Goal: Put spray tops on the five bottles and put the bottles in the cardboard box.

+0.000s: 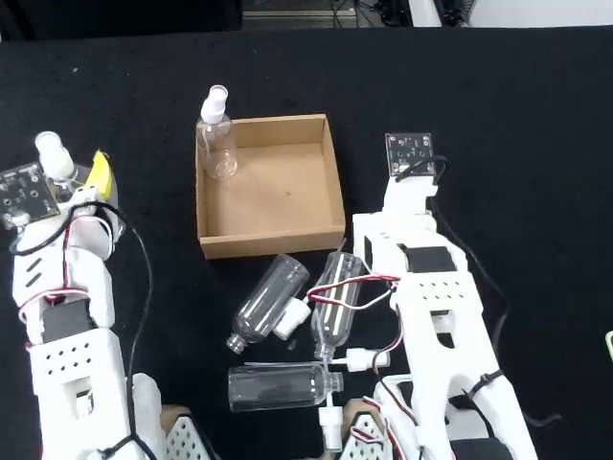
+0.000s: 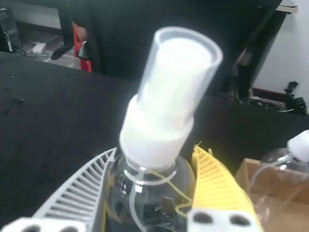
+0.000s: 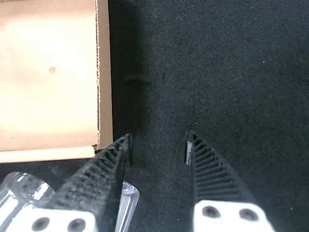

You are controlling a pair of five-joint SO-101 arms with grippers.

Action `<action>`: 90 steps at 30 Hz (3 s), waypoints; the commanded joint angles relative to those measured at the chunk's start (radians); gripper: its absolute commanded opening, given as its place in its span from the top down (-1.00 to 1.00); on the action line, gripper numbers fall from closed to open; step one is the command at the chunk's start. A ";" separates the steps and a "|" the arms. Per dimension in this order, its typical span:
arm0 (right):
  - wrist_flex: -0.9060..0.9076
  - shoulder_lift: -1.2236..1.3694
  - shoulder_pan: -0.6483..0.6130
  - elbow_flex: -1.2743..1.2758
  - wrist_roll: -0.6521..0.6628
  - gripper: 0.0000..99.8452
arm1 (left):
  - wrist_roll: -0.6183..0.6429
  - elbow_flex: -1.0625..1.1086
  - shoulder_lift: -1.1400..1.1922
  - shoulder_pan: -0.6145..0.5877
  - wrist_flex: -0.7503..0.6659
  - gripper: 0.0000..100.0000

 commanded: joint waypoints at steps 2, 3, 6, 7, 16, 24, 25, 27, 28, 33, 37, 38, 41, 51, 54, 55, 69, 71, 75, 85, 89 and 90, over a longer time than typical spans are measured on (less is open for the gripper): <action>-0.025 -0.019 -0.006 -0.004 0.011 0.67 | 0.012 -0.142 -0.026 0.068 0.080 0.94; -0.025 -0.019 -0.006 -0.004 0.011 0.67 | 0.012 -0.143 -0.026 0.082 0.078 0.94; -0.025 -0.019 -0.006 -0.004 0.011 0.67 | 0.012 -0.145 -0.026 0.117 0.078 0.94; -0.025 -0.019 -0.006 -0.004 0.011 0.67 | 0.012 -0.145 -0.026 0.128 0.078 0.94; -0.025 -0.019 -0.006 -0.004 0.011 0.67 | 0.012 -0.151 -0.026 0.197 0.078 0.94; -0.025 -0.019 -0.006 -0.004 0.011 0.67 | 0.012 -0.151 -0.026 0.222 0.080 0.94; -0.025 -0.019 -0.006 -0.004 0.011 0.67 | 0.012 -0.151 -0.028 0.222 0.080 0.94; -0.025 -0.019 -0.006 -0.004 0.011 0.67 | 0.012 -0.151 -0.028 0.222 0.080 0.94; -0.025 -0.019 -0.006 -0.004 0.011 0.67 | 0.012 -0.151 -0.028 0.222 0.080 0.94; -0.025 -0.019 -0.006 -0.004 0.011 0.67 | 0.012 -0.151 -0.028 0.222 0.080 0.94; -0.025 -0.019 -0.006 -0.004 0.011 0.67 | 0.012 -0.151 -0.072 0.222 0.084 0.94; -0.025 -0.019 -0.006 -0.004 0.011 0.67 | 0.012 -0.151 -0.095 0.222 0.086 0.94; -0.025 -0.019 -0.006 -0.004 0.011 0.67 | 0.012 -0.143 -0.175 0.222 0.086 0.94; -0.025 -0.019 -0.006 -0.004 0.011 0.67 | 0.012 -0.130 -0.218 0.292 0.083 0.94; -0.025 -0.019 -0.006 -0.004 0.011 0.67 | 0.012 -0.130 -0.218 0.320 0.081 0.94; -0.025 -0.019 -0.006 -0.004 0.011 0.67 | 0.012 -0.130 -0.218 0.325 0.080 0.94; -0.025 -0.019 -0.006 -0.004 0.011 0.67 | 0.012 -0.130 -0.216 0.325 0.077 0.94; -0.025 -0.019 -0.006 -0.004 0.011 0.67 | 0.012 -0.128 -0.216 0.325 0.055 0.94; -0.025 -0.019 -0.006 -0.004 0.011 0.67 | 0.012 -0.070 -0.216 0.325 -0.066 0.94; -0.025 -0.019 -0.006 -0.004 0.011 0.67 | 0.012 -0.010 -0.216 0.326 -0.110 0.94; -0.025 -0.019 -0.006 -0.004 0.011 0.67 | 0.012 -0.002 -0.192 0.358 -0.180 0.94; -0.025 -0.019 -0.006 -0.004 0.011 0.67 | 0.012 -0.008 -0.169 0.371 -0.195 0.94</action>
